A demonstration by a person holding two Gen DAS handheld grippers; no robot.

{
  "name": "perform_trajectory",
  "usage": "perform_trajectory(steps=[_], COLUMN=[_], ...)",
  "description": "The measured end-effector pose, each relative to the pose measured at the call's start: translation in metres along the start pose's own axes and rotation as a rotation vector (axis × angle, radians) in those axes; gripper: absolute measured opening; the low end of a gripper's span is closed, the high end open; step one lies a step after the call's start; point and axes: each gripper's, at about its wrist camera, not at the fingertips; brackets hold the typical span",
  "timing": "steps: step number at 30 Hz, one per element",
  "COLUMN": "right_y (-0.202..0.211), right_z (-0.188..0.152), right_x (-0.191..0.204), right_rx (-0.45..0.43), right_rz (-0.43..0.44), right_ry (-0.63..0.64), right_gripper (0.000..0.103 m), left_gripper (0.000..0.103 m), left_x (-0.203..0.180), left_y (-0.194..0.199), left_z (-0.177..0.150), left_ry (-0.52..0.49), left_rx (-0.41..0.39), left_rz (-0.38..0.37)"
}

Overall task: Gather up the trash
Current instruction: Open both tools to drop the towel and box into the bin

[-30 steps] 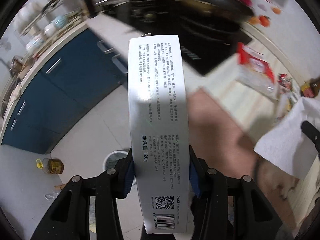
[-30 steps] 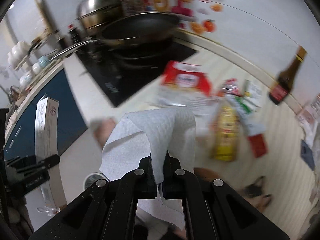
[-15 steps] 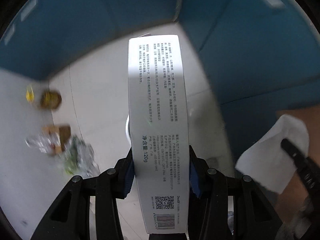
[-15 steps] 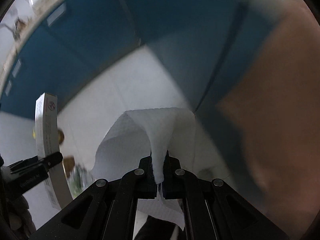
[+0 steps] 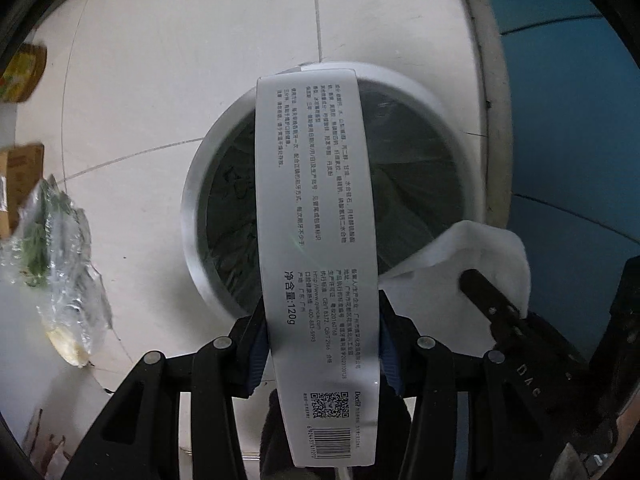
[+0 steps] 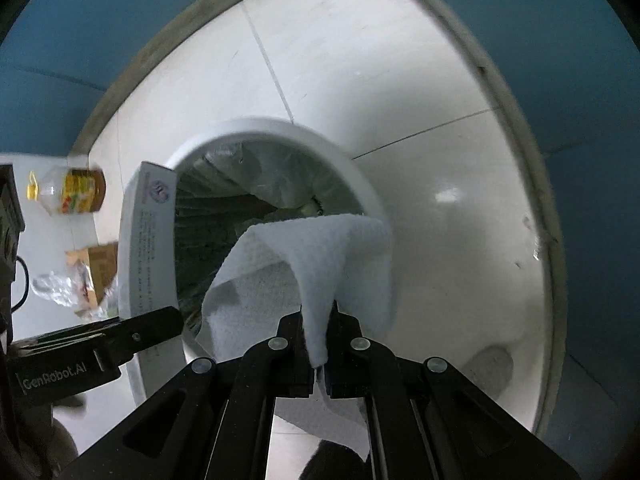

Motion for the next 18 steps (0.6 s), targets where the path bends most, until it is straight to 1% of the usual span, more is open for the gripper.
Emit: perform_trajectory(steps=[1, 3, 4, 5, 6, 7, 9, 10, 11, 13, 15, 18], right_y=[-0.006, -0.018, -0.020, -0.021, -0.021, -0.017, -0.009, -0.004, 0.003, 0.020, 0.035, 0.065], right_z=[-0.002, 0.003, 0.004, 0.004, 0.005, 0.004, 0.002, 0.002, 0.001, -0.003, -0.006, -0.017], right_x=[0.000, 0.009, 0.012, 0.014, 0.015, 0.015, 0.012, 0.011, 0.008, 0.004, 0.002, 0.000], right_rx=[0.004, 0.013, 0.013, 0.011, 0.004, -0.009, -0.019, -0.026, -0.036, -0.060, -0.083, -0.118], right_rz=[0.006, -0.004, -0.009, -0.014, -0.007, -0.004, 0.008, 0.027, 0.031, 0.034, 0.024, -0.035], right_ry=[0.014, 0.053, 0.070, 0.081, 0.082, 0.082, 0.089, 0.093, 0.093, 0.103, 0.106, 0.102], right_gripper=[0.004, 0.010, 0.027, 0.054, 0.063, 0.069, 0.073, 0.081, 0.091, 0.100, 0.100, 0.103], left_gripper=[0.045, 0.067, 0.092, 0.101, 0.101, 0.101, 0.101, 0.101, 0.101, 0.101, 0.101, 0.101], left_x=[0.009, 0.016, 0.019, 0.020, 0.025, 0.024, 0.022, 0.022, 0.023, 0.022, 0.020, 0.014], left_y=[0.002, 0.002, 0.003, 0.005, 0.009, 0.014, 0.024, 0.033, 0.041, 0.056, 0.074, 0.100], left_z=[0.000, 0.003, 0.002, 0.003, 0.000, 0.003, 0.002, 0.000, -0.004, -0.010, -0.022, -0.039], left_ry=[0.004, 0.002, 0.008, 0.014, 0.022, 0.030, 0.040, 0.036, 0.032, 0.024, 0.010, -0.011], left_rx=[-0.002, -0.021, -0.028, -0.035, -0.049, -0.057, -0.089, -0.115, -0.141, -0.189, -0.240, -0.313], left_rz=[0.000, 0.003, -0.003, -0.008, -0.002, 0.009, 0.026, 0.047, 0.080, 0.129, 0.197, 0.282])
Point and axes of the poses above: each gripper's, at about its wrist camera, not at the fingertips, and y roughly against the way its jaws point, x to its left, z to its top, and after that the axes turned 10 degrees about -z, right-handed
